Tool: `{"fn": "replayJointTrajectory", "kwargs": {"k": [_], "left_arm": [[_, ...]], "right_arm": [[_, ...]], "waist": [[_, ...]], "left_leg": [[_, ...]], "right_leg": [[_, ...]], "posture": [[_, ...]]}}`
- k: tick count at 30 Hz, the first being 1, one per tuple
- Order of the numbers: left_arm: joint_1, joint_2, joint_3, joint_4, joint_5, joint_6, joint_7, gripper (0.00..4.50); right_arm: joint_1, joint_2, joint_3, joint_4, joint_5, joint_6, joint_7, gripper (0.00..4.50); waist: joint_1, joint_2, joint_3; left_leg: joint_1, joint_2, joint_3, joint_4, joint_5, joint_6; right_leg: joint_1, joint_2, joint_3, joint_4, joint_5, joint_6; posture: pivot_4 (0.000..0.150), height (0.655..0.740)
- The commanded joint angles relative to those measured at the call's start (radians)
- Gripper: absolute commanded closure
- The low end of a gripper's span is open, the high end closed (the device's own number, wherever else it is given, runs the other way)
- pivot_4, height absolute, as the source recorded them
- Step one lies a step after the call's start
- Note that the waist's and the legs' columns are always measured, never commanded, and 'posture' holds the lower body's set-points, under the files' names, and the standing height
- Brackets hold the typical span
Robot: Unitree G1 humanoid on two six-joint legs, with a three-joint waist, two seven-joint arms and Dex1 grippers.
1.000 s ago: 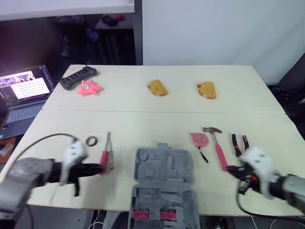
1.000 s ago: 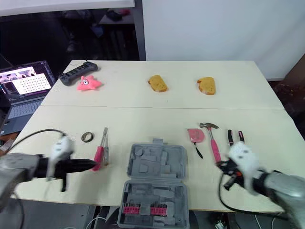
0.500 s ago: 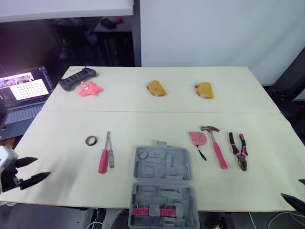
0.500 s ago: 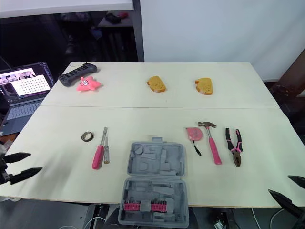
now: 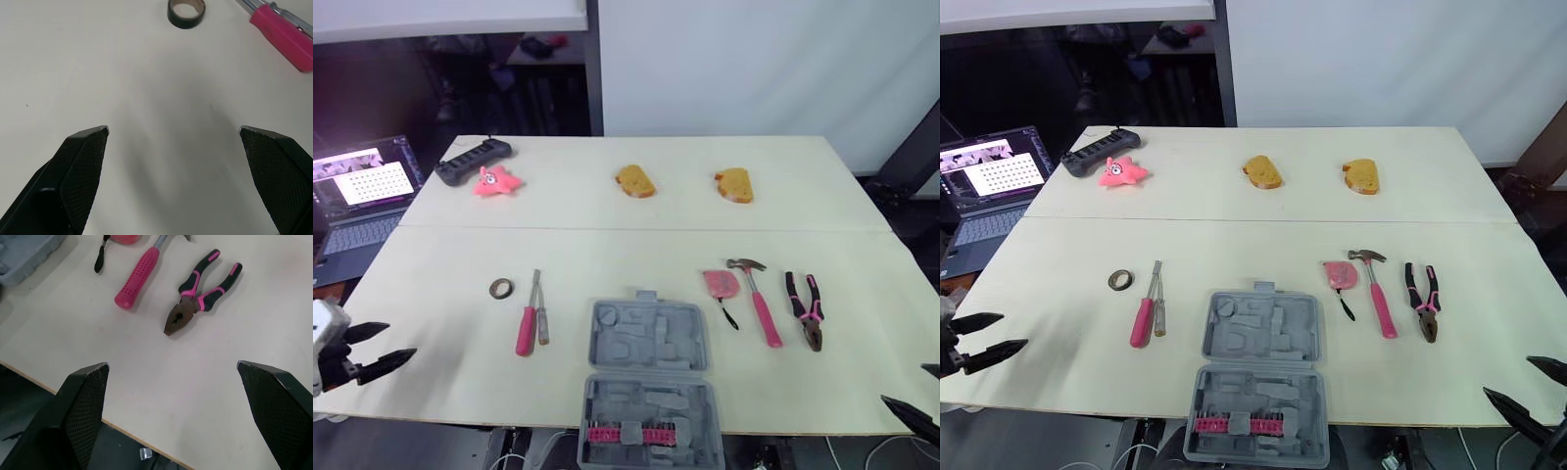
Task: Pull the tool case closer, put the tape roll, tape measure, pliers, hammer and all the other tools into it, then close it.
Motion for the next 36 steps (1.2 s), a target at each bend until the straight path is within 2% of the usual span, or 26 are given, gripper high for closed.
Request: {"fn": "replayJointTrajectory", "kwargs": {"k": [1, 11, 15, 22, 27, 33, 36], "left_arm": [[-0.010, -0.013, -0.005, -0.021, -0.011, 0.002, 0.011, 0.00], [-0.025, -0.071, -0.057, -0.093, -0.018, 0.036, 0.046, 0.00], [0.001, -0.113, -0.077, -0.213, -0.036, 0.088, 0.060, 0.00], [-0.070, -0.103, -0.130, -0.215, -0.006, 0.112, 0.060, 0.00], [-0.280, -0.054, -0.274, -0.066, 0.111, 0.113, 0.042, 0.00], [-0.566, -0.050, -0.435, 0.244, 0.256, -0.170, -0.071, 0.00], [-0.681, -0.047, -0.504, 0.389, 0.316, -0.220, -0.158, 0.00]], "right_arm": [[-0.004, 0.007, 0.000, -0.034, 0.015, 0.008, -0.025, 0.06], [-0.026, 0.023, 0.041, -0.178, 0.048, 0.105, -0.121, 0.06], [-0.094, 0.025, 0.102, -0.250, 0.100, 0.153, -0.174, 0.06], [-0.227, -0.044, 0.248, -0.293, 0.115, 0.175, -0.171, 0.06], [-0.401, -0.139, 0.479, -0.392, 0.132, 0.230, -0.179, 0.06], [-0.721, -0.189, 0.801, -0.440, 0.107, 0.339, -0.239, 0.06], [-0.857, -0.196, 0.938, -0.406, 0.060, 0.401, -0.262, 0.06]], "waist": [[0.000, 0.000, 0.000], [0.000, 0.000, 0.000], [0.000, 0.000, 0.000], [-0.001, 0.000, 0.000], [0.000, -0.001, 0.000], [-0.005, -0.002, 0.000], [-0.015, -0.003, 0.000]], "left_leg": [[0.000, 0.000, 0.000, 0.000, 0.000, 0.000], [0.000, 0.000, 0.000, 0.000, 0.000, 0.000], [0.000, 0.000, 0.000, 0.001, 0.000, 0.000], [0.000, 0.000, 0.000, 0.002, 0.000, 0.000], [0.000, 0.000, 0.000, 0.003, 0.001, 0.000], [-0.001, -0.001, 0.000, 0.004, 0.001, 0.000], [-0.002, -0.002, 0.001, 0.004, 0.001, 0.000]], "right_leg": [[0.000, 0.000, 0.000, 0.000, 0.000, 0.000], [0.000, 0.000, 0.000, 0.000, 0.000, 0.000], [0.000, 0.000, 0.001, 0.000, 0.001, 0.000], [0.000, 0.000, 0.001, 0.000, 0.002, 0.001], [0.001, 0.002, 0.000, 0.001, 0.003, 0.002], [-0.001, 0.002, 0.000, 0.001, 0.005, 0.003], [-0.002, 0.002, -0.001, 0.001, 0.005, 0.003]], "posture": [[0.150, 0.7400], [0.150, 0.7400], [0.150, 0.7400], [0.150, 0.7400], [0.150, 0.7400], [0.150, 0.7400], [0.150, 0.7400]]}}
